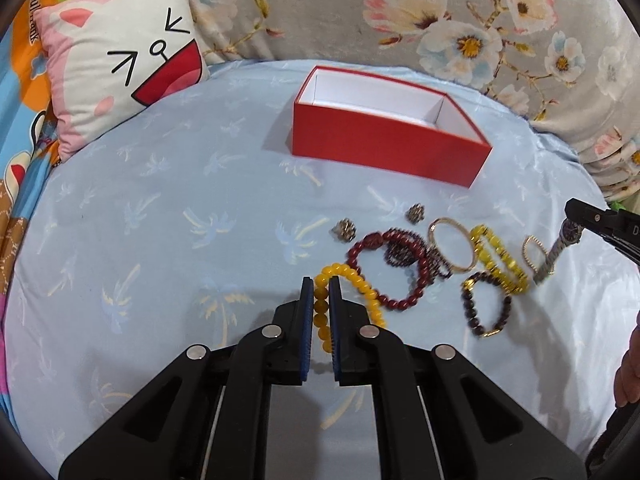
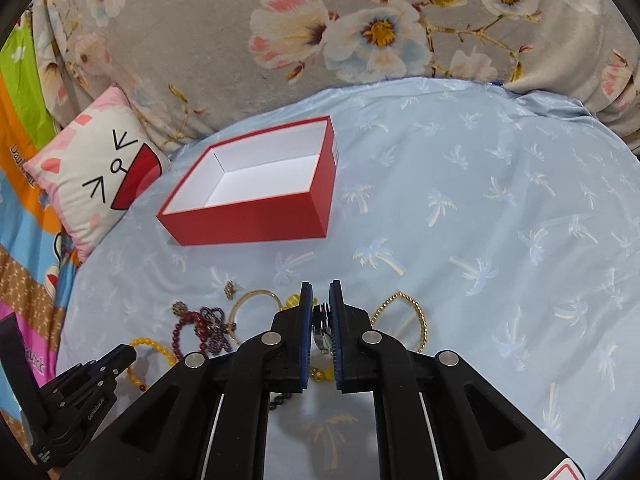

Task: Organize jewelry
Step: 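Lift the amber bracelet with the left tool while the right tool carries the silver ring into the red box, then open both tools to drop the bracelet and ring into the red box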

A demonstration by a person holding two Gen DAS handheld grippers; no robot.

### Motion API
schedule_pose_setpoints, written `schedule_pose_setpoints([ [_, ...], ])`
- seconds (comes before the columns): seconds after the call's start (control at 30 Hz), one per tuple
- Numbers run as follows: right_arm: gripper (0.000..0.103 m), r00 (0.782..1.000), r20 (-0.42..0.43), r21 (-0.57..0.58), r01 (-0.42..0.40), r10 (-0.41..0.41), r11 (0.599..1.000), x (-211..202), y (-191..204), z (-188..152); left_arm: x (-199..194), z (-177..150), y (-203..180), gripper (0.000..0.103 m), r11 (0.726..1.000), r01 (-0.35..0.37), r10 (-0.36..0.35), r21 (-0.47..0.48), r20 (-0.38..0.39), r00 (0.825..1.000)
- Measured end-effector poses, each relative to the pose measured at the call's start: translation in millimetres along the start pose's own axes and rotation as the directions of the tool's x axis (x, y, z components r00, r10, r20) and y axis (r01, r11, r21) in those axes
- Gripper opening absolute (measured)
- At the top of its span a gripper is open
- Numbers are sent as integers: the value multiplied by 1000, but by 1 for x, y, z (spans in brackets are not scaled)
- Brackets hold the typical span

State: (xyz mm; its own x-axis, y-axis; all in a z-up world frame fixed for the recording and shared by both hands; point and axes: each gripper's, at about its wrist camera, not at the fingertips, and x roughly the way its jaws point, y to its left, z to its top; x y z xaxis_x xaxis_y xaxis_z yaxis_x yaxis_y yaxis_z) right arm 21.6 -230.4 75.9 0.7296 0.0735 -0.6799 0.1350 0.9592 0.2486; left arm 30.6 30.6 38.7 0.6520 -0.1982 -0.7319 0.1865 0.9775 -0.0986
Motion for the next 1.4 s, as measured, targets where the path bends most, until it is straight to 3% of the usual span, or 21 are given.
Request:
schedule_pose_setpoints([
  [0.3,8,997,54,-55,-61,64,997,-17,24,38,-21,54,-12,7,998,52,-55,41,65,996],
  [0.47,8,991,80,-91,-103,111,990,-5,43,82,-22,112,-25,7,994,58,-73,89,168,983],
  [0.67,8,984,89,-104,-147,156,984,32,62,137,11,183,-42,7,991,60,-87,119,234,968],
  [0.9,8,988,15,-70,-152,154,986,112,66,168,83,226,-45,7,987,134,-150,94,195,969],
  [1.07,8,986,-72,-16,-153,152,988,176,54,170,136,235,-41,7,988,137,-145,72,131,981],
  [1.27,10,988,-123,-37,-94,89,995,218,44,168,169,239,-35,8,990,118,-127,79,114,985],
  [1.3,15,989,-129,-44,-85,78,995,221,44,168,171,238,-34,10,991,112,-121,79,118,986],
  [1.33,21,989,-122,-37,-87,82,995,221,43,170,173,238,-34,21,991,103,-113,83,119,987],
  [1.37,29,993,-101,-47,-72,67,996,219,43,172,175,237,-34,38,992,88,-98,86,122,988],
  [1.4,46,996,-84,-61,-43,38,997,218,43,174,177,237,-33,45,994,72,-83,83,128,988],
])
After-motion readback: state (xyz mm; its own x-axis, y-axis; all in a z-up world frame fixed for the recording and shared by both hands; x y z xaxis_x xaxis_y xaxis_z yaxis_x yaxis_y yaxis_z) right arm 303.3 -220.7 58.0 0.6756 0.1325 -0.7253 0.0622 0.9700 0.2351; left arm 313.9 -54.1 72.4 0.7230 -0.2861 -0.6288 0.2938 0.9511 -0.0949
